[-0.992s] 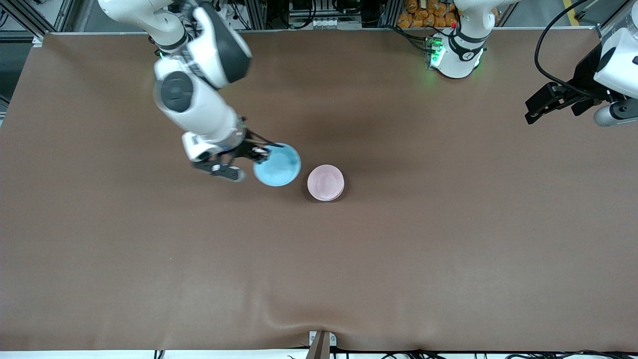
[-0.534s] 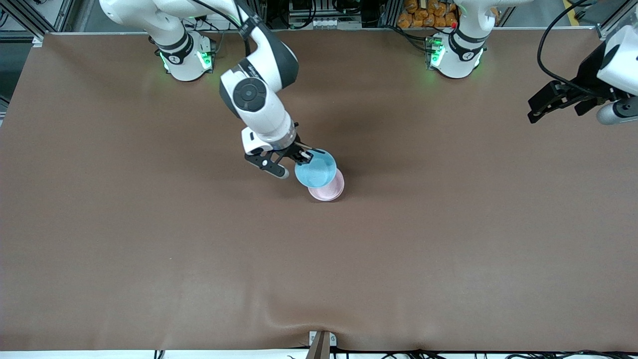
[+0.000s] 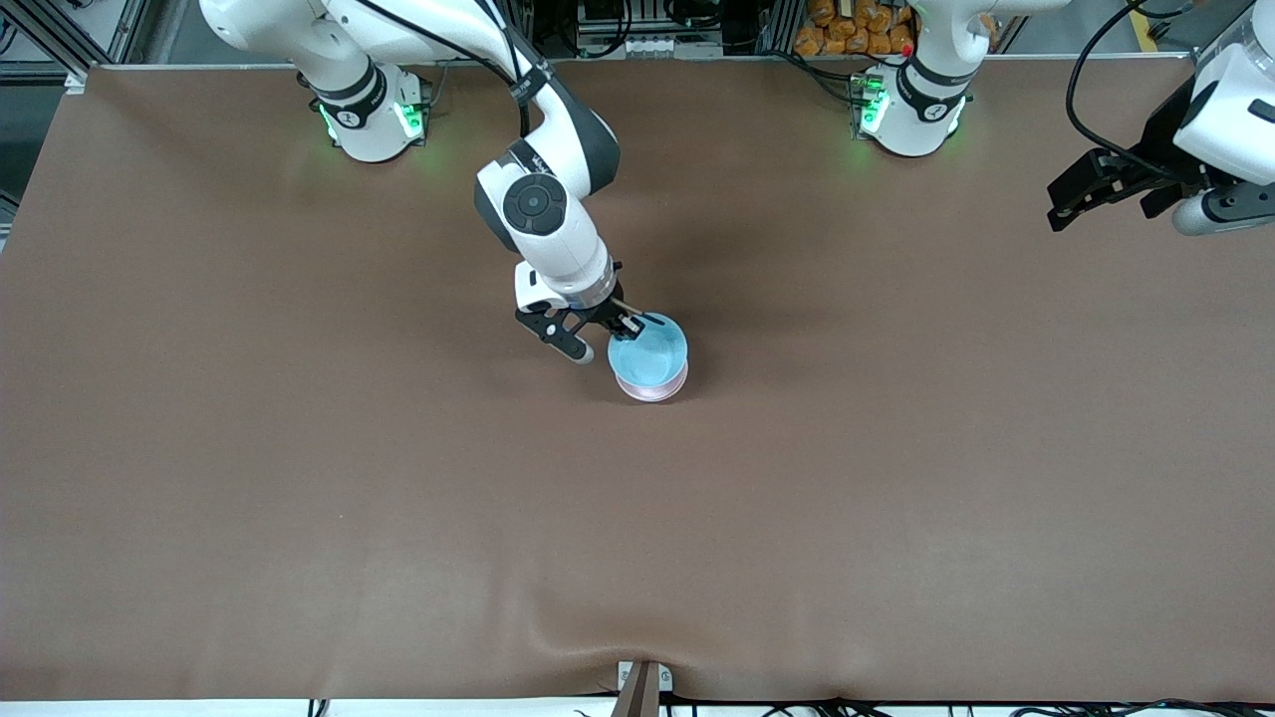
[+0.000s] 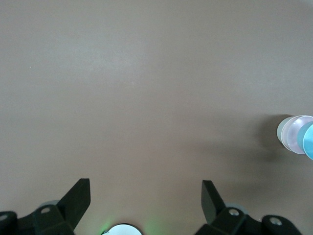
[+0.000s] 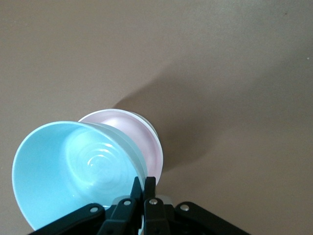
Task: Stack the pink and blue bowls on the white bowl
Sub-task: 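Lower the blue bowl into the pink bowl and open the right gripper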
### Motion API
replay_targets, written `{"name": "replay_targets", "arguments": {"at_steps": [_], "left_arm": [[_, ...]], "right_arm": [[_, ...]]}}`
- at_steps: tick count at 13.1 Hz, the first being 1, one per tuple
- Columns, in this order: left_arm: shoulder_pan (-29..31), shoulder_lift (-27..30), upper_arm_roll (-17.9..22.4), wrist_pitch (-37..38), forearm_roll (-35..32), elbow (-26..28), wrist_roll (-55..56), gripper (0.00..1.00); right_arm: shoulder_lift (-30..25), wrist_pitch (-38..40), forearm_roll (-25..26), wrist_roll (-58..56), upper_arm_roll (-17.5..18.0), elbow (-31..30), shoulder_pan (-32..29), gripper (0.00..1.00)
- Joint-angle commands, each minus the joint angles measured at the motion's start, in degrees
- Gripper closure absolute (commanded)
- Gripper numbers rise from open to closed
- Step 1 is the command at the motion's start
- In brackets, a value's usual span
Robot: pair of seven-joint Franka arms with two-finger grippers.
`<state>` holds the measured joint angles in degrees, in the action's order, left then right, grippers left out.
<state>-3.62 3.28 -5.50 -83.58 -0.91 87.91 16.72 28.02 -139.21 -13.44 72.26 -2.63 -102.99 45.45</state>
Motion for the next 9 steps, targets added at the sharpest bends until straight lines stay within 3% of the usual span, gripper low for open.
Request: {"name": "replay_targets", "arguments": {"at_steps": [1,3,9], "left_arm": [[0.11,1.47,0.23,-1.4,0.65,1.74,-0.99,0.0],[0.11,1.46,0.23,-1.41,0.65,2.0,-1.16,0.0],[0.99,1.73,0.31,-1.49,0.65,2.27,-2.48,0.0]], "right_arm": [[1.68,-3.15,-0.27,5.24,-0.71,0.95,1.3,1.0],[3.7,-6.23,-0.36,7.89,-0.71,0.95,2.44,1.0],[4.06,-5.9,-0.28,7.98,-0.8,0.43,2.8,1.0]]}}
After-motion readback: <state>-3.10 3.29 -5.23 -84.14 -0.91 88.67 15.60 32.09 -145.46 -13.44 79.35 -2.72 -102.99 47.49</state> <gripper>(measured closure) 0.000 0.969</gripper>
